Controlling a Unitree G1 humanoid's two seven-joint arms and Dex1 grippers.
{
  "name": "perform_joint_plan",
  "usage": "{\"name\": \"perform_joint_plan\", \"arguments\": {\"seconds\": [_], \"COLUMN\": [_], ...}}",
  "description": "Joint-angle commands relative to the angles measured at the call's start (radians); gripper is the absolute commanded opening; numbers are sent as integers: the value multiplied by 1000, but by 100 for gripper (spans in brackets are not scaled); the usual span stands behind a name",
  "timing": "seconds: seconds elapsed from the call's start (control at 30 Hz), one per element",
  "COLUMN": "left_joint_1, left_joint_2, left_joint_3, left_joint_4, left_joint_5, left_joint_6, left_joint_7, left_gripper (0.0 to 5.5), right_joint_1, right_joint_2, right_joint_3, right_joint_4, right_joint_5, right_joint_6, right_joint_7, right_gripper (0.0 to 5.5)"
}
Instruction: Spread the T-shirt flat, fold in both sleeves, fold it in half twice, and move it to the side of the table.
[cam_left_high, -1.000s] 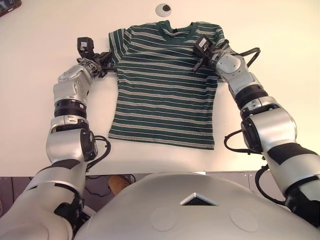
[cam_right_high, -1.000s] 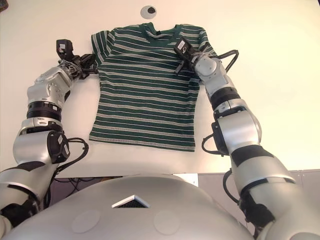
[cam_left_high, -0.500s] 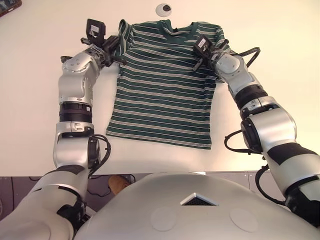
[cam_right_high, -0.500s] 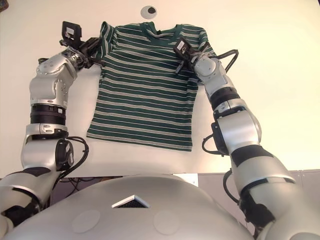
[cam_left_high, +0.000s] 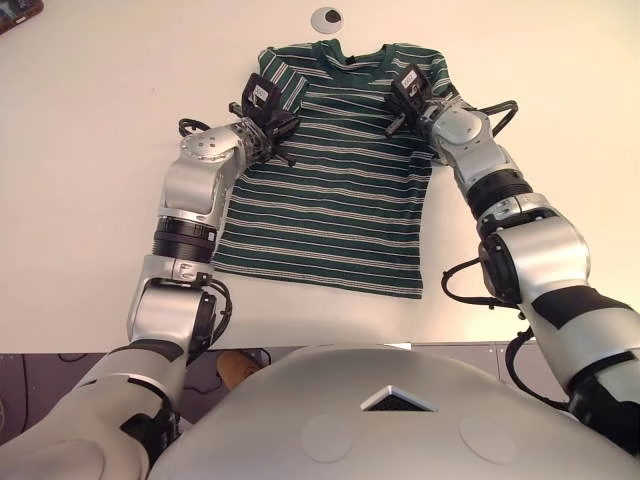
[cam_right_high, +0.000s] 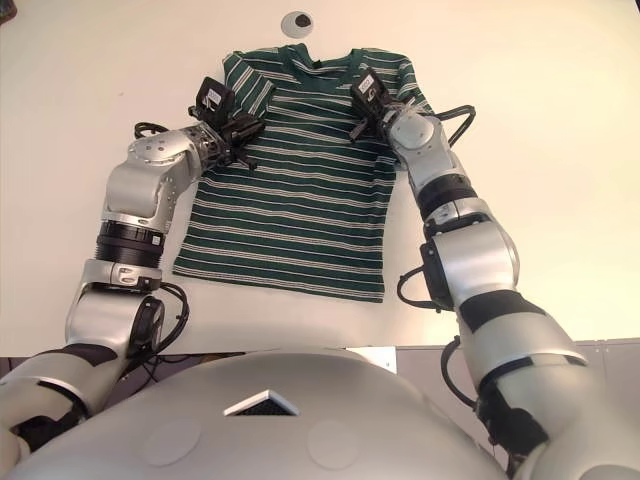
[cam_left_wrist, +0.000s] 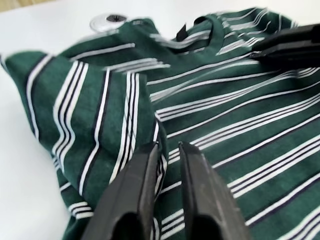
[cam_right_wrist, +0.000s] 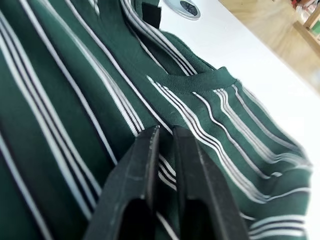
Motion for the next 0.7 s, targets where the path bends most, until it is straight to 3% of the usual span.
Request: {"name": "perform_joint_plan", "arguments": {"seconds": [0.03,0.17,0.3,0.5,0.7], "left_joint_1": [54,111,136,182,190], "left_joint_2": [15,42,83,124,138], "left_joint_3": [31,171,309,322,271], "left_joint_4": [-116,-337,-508,-511,-512], "left_joint_5": [-28,-152,-283,-266,-237], "left_joint_6": [-71,-59,39,51,35], "left_joint_7": [-35,-51,-29,9,17], "left_gripper": [105,105,105,105,105], "right_joint_1": [-18,33,156,310,342], "right_joint_2": [-45,-150,-249,-282,-274], "right_joint_3": [-217,-313,-275,-228,-200], "right_joint_4": [-124,-260,-385,-581,-628], "right_joint_5": [236,324,290,297,303], "right_joint_6": [187,373,524,681,711], "right_joint_7": [93,110,152,232,229], "right_gripper": [128,189,194,194,90]}}
